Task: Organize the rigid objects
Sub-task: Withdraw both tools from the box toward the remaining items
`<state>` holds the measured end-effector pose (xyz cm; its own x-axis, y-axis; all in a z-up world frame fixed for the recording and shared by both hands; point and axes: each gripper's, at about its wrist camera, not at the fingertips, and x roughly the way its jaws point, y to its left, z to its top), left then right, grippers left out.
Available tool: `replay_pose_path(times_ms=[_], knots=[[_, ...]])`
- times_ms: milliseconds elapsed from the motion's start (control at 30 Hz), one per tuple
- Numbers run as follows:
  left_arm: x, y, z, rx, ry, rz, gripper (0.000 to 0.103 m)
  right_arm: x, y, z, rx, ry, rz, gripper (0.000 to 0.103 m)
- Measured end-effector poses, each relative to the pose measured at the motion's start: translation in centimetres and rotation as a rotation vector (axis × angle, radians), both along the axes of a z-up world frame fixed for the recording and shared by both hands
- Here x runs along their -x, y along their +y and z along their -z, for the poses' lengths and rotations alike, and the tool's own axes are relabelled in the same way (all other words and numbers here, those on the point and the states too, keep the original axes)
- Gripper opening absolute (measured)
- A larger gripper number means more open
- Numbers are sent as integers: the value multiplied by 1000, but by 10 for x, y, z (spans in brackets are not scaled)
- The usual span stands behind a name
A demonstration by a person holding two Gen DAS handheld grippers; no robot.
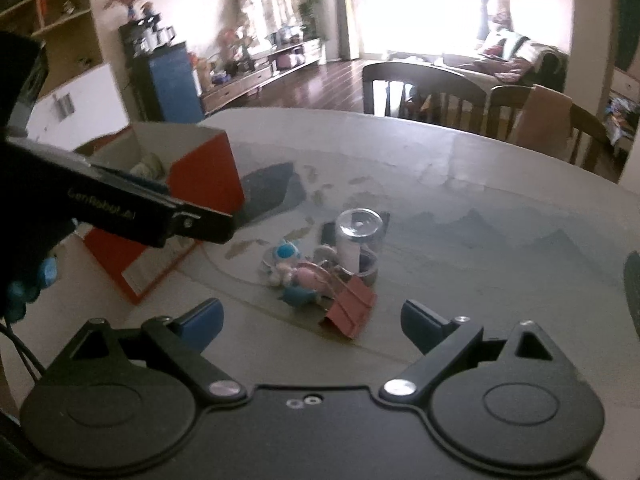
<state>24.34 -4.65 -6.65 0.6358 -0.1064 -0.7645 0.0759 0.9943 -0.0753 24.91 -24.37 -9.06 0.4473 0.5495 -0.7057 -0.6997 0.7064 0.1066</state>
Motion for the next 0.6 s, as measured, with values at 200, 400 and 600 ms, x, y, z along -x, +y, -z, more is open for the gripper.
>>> replay_pose_path(times_ms=[200,400,600], knots=[[-19,-6,19,-28,28,-23,100,-20,2,18,41,22,-59,95],[-36,-10,35,-57,57,-47,100,-32,10,35,72,35,-110,93],[-43,-15,51,-87,85,-51,100,-40,19,47,115,6,-174,91]])
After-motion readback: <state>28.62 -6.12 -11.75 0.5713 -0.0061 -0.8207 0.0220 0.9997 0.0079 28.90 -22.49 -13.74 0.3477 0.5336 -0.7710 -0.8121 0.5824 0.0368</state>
